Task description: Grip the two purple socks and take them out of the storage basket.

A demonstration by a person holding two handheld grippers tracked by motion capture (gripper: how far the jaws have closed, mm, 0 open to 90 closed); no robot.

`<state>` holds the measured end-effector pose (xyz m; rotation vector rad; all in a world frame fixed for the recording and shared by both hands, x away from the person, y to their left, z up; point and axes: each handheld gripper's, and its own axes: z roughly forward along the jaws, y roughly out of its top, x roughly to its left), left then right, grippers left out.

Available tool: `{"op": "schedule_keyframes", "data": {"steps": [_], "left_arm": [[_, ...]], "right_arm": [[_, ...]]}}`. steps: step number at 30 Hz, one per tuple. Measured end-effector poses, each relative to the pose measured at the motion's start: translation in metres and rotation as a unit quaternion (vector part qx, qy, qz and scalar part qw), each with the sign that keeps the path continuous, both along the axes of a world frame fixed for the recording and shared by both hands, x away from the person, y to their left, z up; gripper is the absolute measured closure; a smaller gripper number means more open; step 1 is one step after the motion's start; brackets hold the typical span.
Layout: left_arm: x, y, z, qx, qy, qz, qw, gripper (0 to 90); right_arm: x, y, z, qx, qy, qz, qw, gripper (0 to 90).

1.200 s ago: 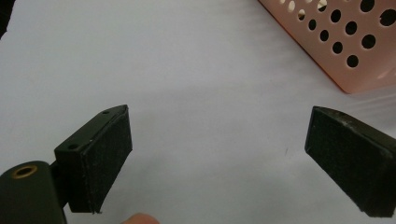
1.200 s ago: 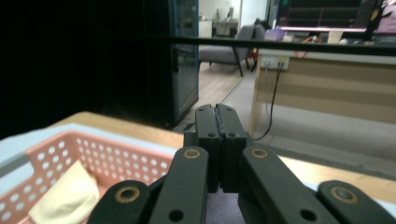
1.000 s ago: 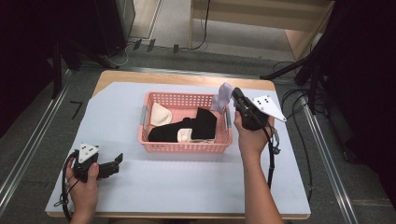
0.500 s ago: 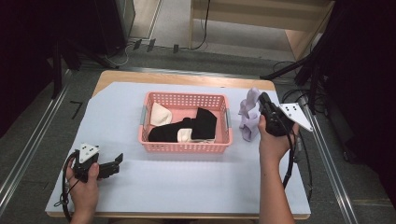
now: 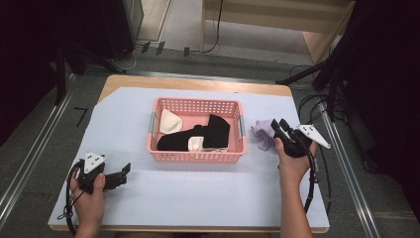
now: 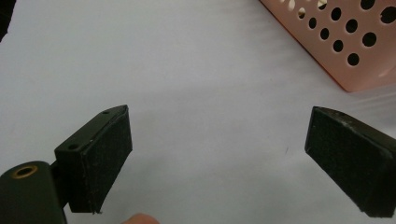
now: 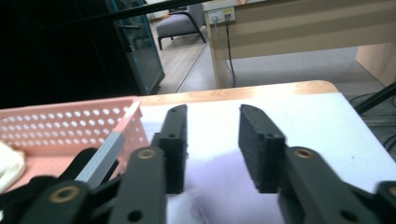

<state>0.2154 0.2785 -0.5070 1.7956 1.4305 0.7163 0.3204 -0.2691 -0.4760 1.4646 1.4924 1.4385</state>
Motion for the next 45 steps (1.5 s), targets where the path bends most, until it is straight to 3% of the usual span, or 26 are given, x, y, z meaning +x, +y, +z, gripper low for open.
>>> {"op": "schedule_keyframes", "data": {"steps": [6, 8, 11, 24, 37, 40, 45], "left_arm": [[0.0, -0.001, 0.0, 0.0, -0.001, 0.001, 1.0, 8.2], [0.0, -0.001, 0.0, 0.0, -0.002, 0.002, 1.0, 8.1], [0.0, -0.001, 0.0, 0.002, 0.0, 0.003, 1.0, 8.2], [-0.001, -0.002, 0.0, 0.008, -0.002, -0.001, 1.0, 8.2], [-0.001, -0.002, 0.0, 0.011, -0.004, -0.001, 0.9999, 8.2], [-0.001, -0.002, 0.0, 0.01, -0.005, 0.0, 0.9999, 8.2], [-0.001, -0.002, 0.0, 0.012, -0.004, 0.002, 0.9999, 8.3]], "right_arm": [[-0.017, -0.01, -0.008, -0.005, 0.002, 0.004, 1.0, 49.1], [-0.031, -0.019, -0.012, -0.016, 0.012, 0.0, 0.9998, 41.5], [-0.042, -0.026, -0.017, -0.023, 0.017, -0.001, 0.9996, 37.2], [-0.089, -0.051, -0.037, -0.038, 0.03, 0.025, 0.9985, 24.9], [-0.124, -0.072, -0.05, -0.051, 0.052, 0.012, 0.9973, 23.0], [-0.13, -0.077, -0.051, -0.056, 0.049, 0.008, 0.9972, 23.1], [-0.136, -0.08, -0.052, -0.037, 0.035, 0.002, 0.9987, 22.7]]}}
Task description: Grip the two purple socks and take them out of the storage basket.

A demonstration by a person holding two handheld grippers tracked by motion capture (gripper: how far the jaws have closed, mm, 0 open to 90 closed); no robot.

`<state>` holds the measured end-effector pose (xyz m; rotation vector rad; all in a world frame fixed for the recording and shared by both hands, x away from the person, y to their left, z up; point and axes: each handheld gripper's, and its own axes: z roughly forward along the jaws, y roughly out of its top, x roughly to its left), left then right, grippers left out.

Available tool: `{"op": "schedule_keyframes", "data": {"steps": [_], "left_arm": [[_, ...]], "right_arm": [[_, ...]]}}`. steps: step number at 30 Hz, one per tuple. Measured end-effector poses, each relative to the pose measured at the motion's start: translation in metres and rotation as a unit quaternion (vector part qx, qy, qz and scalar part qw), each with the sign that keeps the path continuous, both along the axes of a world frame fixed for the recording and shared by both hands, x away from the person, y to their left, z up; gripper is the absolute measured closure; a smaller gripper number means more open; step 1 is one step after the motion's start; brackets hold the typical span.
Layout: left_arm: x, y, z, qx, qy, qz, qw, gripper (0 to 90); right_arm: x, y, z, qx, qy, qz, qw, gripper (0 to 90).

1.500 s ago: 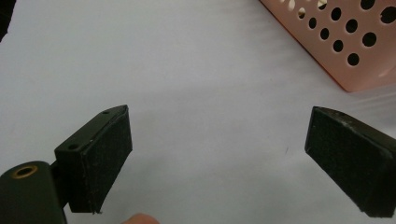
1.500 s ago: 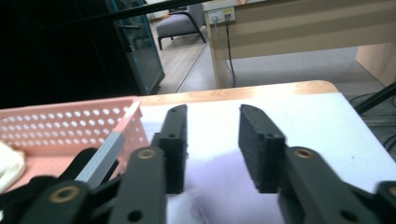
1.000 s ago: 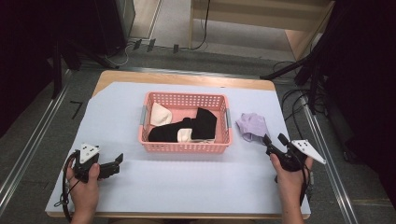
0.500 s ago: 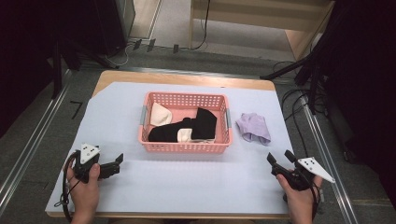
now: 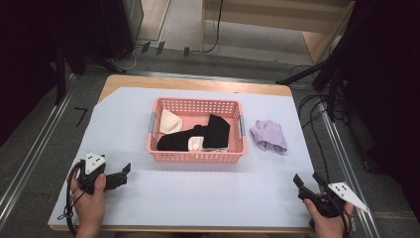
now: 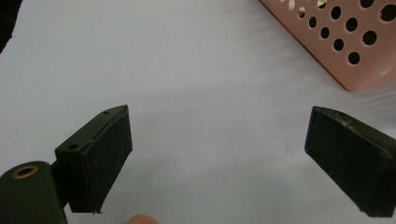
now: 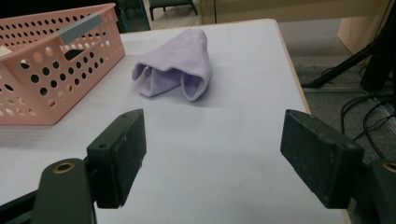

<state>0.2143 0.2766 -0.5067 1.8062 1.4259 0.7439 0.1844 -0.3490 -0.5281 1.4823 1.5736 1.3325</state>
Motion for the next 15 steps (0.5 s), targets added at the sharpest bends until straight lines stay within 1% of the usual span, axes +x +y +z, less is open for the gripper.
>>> {"op": "schedule_keyframes", "data": {"steps": [3, 6, 10, 12, 15], "left_arm": [[0.0002, 0.0007, 0.0, -0.004, 0.001, 0.0, 1.0, 8.2], [0.0001, 0.0006, 0.0001, -0.005, 0.001, 0.002, 1.0, 8.2], [0.0002, 0.0006, 0.0001, -0.004, 0.002, 0.001, 1.0, 8.2], [0.0004, 0.0005, -0.0003, -0.003, -0.001, 0.001, 1.0, 8.2], [0.0004, -0.0001, -0.0002, 0.001, -0.001, 0.003, 1.0, 8.2]], "right_arm": [[-0.0013, -0.0004, -0.0009, -0.003, -0.01, 0.002, 0.9999, 23.8], [-0.0015, -0.0002, -0.0011, -0.003, -0.01, 0.003, 0.9999, 24.2], [0.0006, 0.0007, -0.0013, -0.009, -0.001, 0.002, 1.0, 24.2], [0.0011, 0.0007, -0.0011, -0.007, 0.01, 0.001, 0.9999, 24.2], [0.0029, -0.0001, -0.0014, -0.003, 0.013, 0.007, 0.9999, 24.2]]}}
